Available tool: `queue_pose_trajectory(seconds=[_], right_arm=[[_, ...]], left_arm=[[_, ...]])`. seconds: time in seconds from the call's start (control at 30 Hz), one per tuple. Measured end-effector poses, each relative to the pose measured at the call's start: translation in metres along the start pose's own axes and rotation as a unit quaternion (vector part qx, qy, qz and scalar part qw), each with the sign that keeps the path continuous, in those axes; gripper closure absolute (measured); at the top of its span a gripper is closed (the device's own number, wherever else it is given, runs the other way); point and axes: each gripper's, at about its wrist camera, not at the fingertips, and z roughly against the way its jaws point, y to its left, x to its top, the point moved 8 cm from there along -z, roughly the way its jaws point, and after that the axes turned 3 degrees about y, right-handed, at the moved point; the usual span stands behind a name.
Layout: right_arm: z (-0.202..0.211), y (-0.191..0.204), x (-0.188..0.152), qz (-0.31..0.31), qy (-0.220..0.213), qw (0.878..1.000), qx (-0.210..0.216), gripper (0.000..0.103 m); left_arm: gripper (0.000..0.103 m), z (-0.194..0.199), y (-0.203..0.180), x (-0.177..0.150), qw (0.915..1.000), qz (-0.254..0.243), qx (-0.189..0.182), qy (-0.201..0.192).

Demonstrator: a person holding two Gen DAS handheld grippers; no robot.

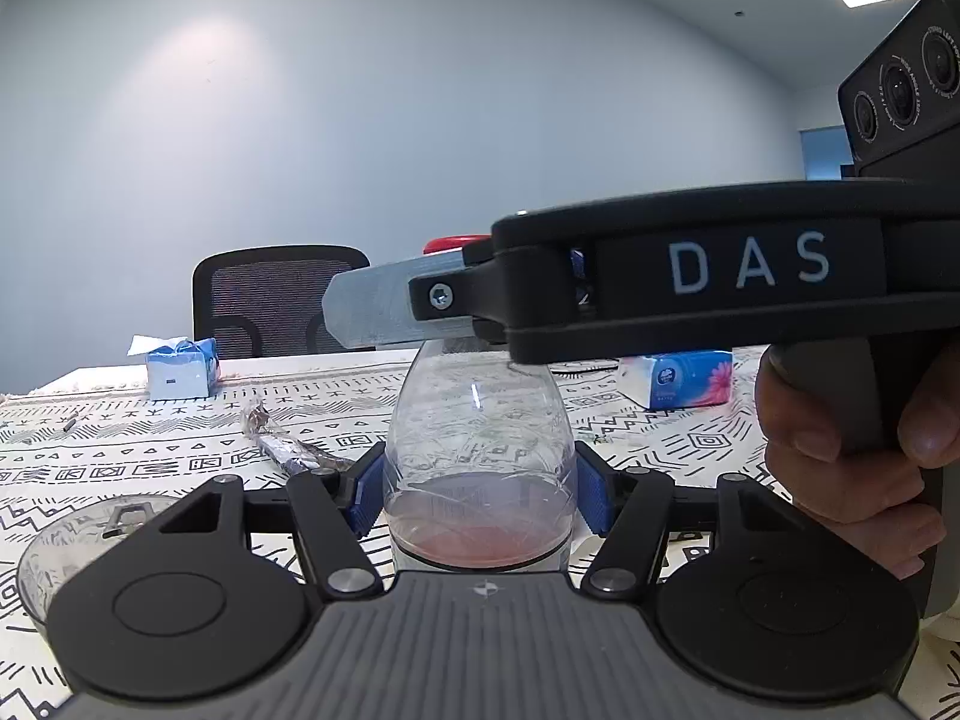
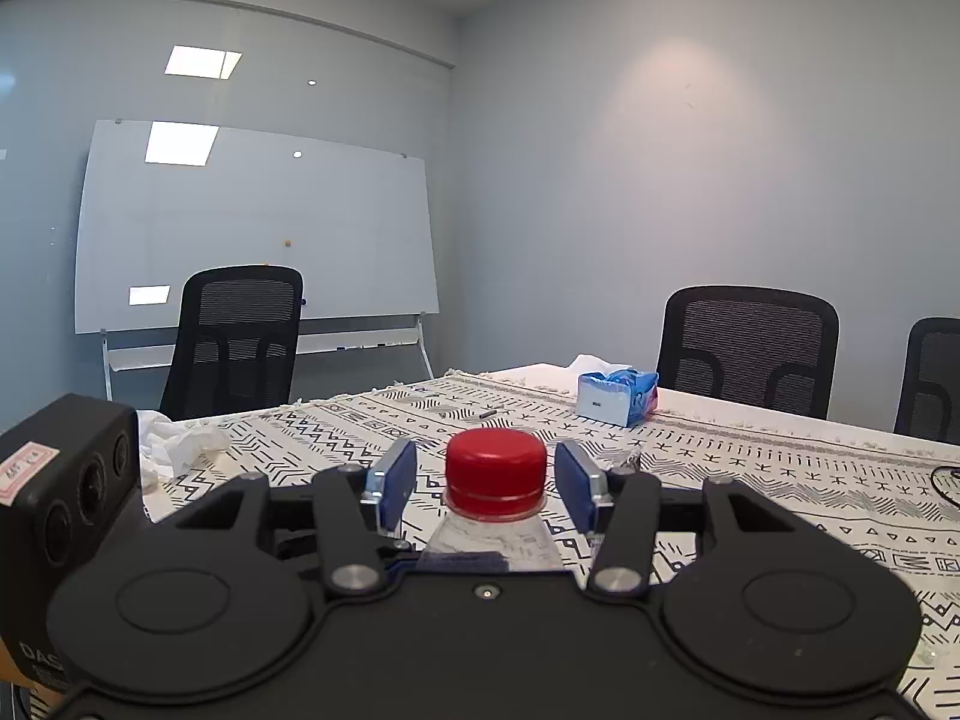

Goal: Unscrew bottle cap and pour

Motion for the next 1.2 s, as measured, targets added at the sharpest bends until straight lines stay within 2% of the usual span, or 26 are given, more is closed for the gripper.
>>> queue_pose_trajectory(seconds=[0.3, 0.43, 0.47, 0.5, 0.6, 0.7, 0.87, 0.93, 1.0, 1.03, 1.2], right_arm=[[-0.003, 0.001, 0.0, -0.001, -0.003, 1.0, -0.006, 0.047], [-0.004, 0.0, 0.004, -0.003, -0.006, 1.0, -0.018, 0.048], [-0.005, -0.001, 0.005, -0.003, -0.005, 1.0, -0.023, 0.063], [-0.006, -0.001, 0.005, -0.001, -0.004, 1.0, -0.027, 0.068], [-0.008, 0.0, 0.005, 0.003, -0.003, 1.0, -0.029, 0.07], [-0.008, -0.002, 0.004, 0.003, -0.005, 1.0, -0.006, 0.07], [-0.009, -0.02, 0.001, -0.001, -0.013, 0.993, 0.115, 0.069], [-0.01, -0.025, 0.003, -0.014, -0.003, 0.991, 0.131, 0.069], [-0.011, -0.021, 0.007, -0.015, 0.009, 0.995, 0.093, 0.06], [-0.011, -0.019, 0.009, -0.015, 0.012, 0.998, 0.06, 0.052], [-0.01, -0.003, 0.013, -0.016, 0.028, 0.998, -0.059, 0.054]], left_arm=[[0.044, -0.002, 0.004, -0.001, 1.0, 0.002, 0.002, -0.002], [0.044, -0.018, 0.005, 0.005, 0.9999, 0.006, 0.011, -0.001], [0.044, -0.018, 0.005, 0.005, 0.9999, 0.006, 0.012, -0.001], [0.044, -0.019, 0.006, 0.005, 0.9999, 0.005, 0.012, -0.001], [0.044, -0.022, 0.009, 0.004, 0.9999, 0.005, 0.012, 0.0], [0.044, -0.025, 0.013, 0.004, 0.9999, 0.002, 0.011, 0.0], [0.045, -0.028, 0.019, 0.004, 0.9999, 0.011, -0.008, 0.004], [0.045, -0.03, 0.019, 0.004, 0.9999, 0.01, -0.008, 0.005], [0.045, -0.032, 0.021, 0.005, 0.9999, 0.011, -0.007, 0.006], [0.045, -0.033, 0.021, 0.005, 0.9999, 0.012, -0.005, 0.006], [0.044, -0.039, 0.023, 0.004, 0.9999, 0.014, 0.001, 0.006]])
